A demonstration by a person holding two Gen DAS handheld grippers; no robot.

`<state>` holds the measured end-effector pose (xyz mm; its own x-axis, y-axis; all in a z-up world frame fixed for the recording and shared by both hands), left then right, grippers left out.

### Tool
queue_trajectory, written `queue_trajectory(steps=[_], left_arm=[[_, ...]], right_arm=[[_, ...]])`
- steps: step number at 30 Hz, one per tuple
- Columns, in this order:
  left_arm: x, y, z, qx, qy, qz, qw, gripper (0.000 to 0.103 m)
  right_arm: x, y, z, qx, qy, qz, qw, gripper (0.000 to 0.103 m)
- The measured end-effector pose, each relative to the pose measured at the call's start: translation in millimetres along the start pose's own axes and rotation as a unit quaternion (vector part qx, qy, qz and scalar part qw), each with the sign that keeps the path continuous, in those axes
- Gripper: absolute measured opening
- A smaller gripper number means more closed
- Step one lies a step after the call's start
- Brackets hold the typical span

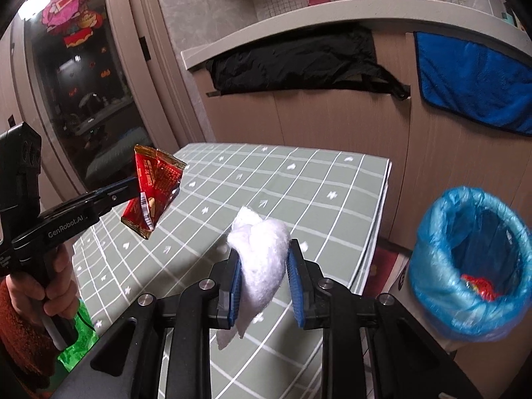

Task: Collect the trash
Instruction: 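Lift the red wrappers and white tissue and carry both over the blue bin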

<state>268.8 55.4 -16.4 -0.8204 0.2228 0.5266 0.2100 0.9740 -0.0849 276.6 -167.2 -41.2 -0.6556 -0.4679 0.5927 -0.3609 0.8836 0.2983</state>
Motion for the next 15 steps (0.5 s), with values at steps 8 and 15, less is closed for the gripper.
queue_trajectory(steps=[8,15], left_arm=[[-18,-50,-41,-0.009,-0.032,0.034,0.9988,0.007],[-50,-138,-85,-0.043,-0.061,0.109,0.9912,0.007]], right_arm=[[26,-40,-26,-0.013,-0.044,0.020,0.999,0.023],[87,-108,-50,-0.035,-0.121,0.118,0.985,0.023]])
Point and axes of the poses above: each gripper's, at about its wrist camera, not at the fingertips, and x roughly against the way its jaws point, y to its left, z to its underside, the point moved 2 cm from there along -x, roughly the way its jaws point, and after that the axes turned 6 degrees about -x, right-handed, at the moved point
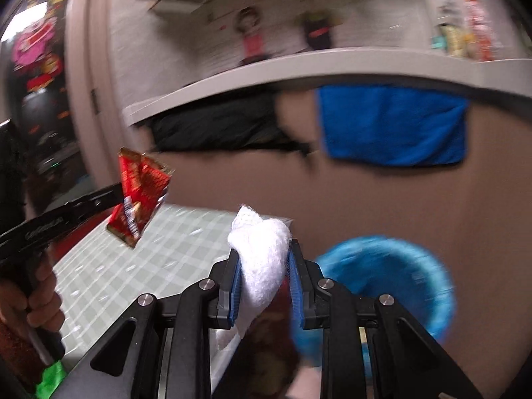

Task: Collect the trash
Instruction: 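Lift the red wrappers and white tissue and carry both over the blue bin, then open both tools to drop the tissue and red wrappers into the bin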

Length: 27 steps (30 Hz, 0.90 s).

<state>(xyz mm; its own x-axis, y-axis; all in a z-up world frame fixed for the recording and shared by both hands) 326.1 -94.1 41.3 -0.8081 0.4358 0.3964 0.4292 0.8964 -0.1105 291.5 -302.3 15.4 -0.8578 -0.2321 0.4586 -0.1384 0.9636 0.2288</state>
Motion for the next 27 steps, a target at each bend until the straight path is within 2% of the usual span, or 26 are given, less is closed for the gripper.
queue_trajectory(steps=[4,8,15,27], left_arm=[[-46,-44,-7,-0.007,0.010,0.046,0.9989,0.007],[-81,-71,-2,-0.002,0.027,0.070,0.9972,0.007],[-117,-88,17,-0.001,0.039,0.087,0.9954,0.007],[-157,-94,50,-0.011,0.060,0.073,0.9955,0.007]], right_arm=[[20,-49,-17,-0.023,-0.032,0.056,0.998,0.023],[28,-85,-22,-0.042,-0.046,0.093,0.994,0.023],[9,-116,-12,-0.061,-0.032,0.112,0.991,0.023],[-33,-141,12,-0.080,-0.002,0.115,0.990,0.023]])
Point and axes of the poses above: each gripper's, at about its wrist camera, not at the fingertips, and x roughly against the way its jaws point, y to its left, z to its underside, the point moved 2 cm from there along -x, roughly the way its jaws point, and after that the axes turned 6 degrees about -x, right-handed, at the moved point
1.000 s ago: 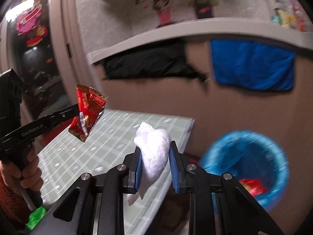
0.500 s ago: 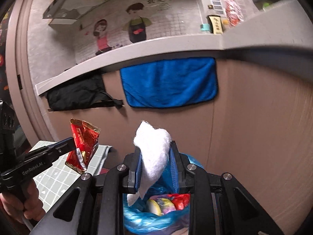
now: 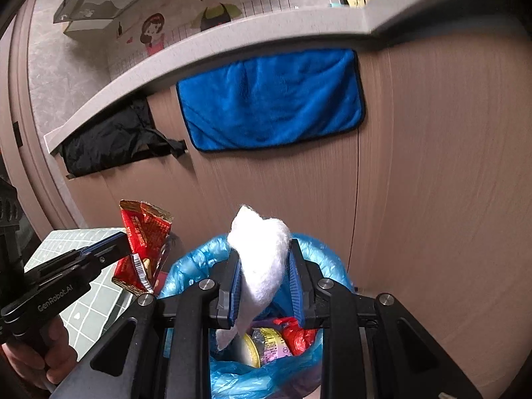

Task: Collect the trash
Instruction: 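Open both tools to drop the tissue and red wrappers into the bin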

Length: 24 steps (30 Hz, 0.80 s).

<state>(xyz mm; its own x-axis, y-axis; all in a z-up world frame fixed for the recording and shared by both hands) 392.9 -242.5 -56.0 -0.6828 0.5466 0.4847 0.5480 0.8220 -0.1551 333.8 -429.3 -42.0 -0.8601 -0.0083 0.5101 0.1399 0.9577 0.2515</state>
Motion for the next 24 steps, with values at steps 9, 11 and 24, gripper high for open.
queue_trajectory(steps=[9,11,24], left_arm=[[-30,4,14,0.018,0.045,0.013,0.9988,0.010],[-33,6,15,0.026,0.056,0.017,0.9979,0.012],[-31,8,10,0.057,0.066,0.041,0.9954,0.034]], right_arm=[[-27,-9,12,-0.017,0.030,-0.005,0.999,0.024],[-29,-10,14,-0.018,0.035,-0.009,0.999,0.028],[-12,-10,16,-0.020,0.012,0.004,1.000,0.054]])
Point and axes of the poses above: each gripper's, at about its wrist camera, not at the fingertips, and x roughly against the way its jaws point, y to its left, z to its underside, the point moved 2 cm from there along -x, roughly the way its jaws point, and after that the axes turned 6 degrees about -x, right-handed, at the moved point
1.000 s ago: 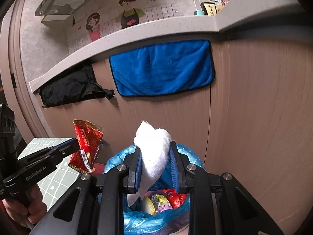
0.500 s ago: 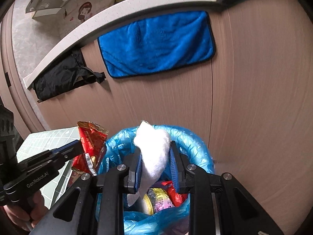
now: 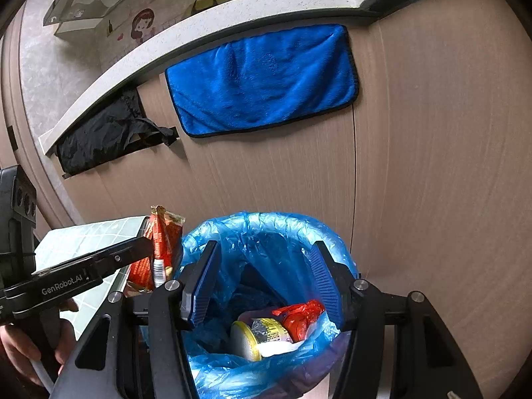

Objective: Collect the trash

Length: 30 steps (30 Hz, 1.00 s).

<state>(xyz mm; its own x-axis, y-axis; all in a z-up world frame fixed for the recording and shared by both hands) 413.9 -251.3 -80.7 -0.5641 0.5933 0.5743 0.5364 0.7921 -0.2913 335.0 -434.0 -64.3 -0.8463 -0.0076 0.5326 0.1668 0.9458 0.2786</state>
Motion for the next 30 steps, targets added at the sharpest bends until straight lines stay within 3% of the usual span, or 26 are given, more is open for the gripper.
queue_trajectory(steps=[3,4,8,11,19,23,26,30], left_arm=[[-2,-5,1,-0.008,0.004,0.007,0.9999,0.064],[-3,-6,1,-0.007,0.007,0.012,0.9999,0.067],[-4,-7,3,-0.004,0.023,0.025,0.9994,0.068],[6,-10,2,-0.010,0.014,0.015,0.9997,0.069],[80,-21,13,-0.052,-0.048,-0.054,0.9960,0.072],[132,-28,28,-0.071,-0.084,-0.107,0.9881,0.072],[160,-30,46,-0.085,-0.078,-0.128,0.9850,0.072],[195,-32,73,-0.091,-0.057,-0.150,0.9829,0.072]], right_arm=[[6,-1,0,-0.002,-0.003,0.004,1.000,0.054],[7,-1,-1,-0.003,-0.005,0.004,1.000,0.054],[14,-3,-3,-0.005,-0.013,0.008,1.000,0.054],[20,-4,-4,-0.012,-0.016,0.008,1.000,0.054],[60,8,3,-0.023,-0.037,0.005,0.999,0.056],[96,30,17,-0.005,-0.059,0.014,0.998,0.070],[120,51,29,0.018,-0.065,0.021,0.998,0.084],[154,76,55,0.031,-0.061,0.005,0.998,0.086]])
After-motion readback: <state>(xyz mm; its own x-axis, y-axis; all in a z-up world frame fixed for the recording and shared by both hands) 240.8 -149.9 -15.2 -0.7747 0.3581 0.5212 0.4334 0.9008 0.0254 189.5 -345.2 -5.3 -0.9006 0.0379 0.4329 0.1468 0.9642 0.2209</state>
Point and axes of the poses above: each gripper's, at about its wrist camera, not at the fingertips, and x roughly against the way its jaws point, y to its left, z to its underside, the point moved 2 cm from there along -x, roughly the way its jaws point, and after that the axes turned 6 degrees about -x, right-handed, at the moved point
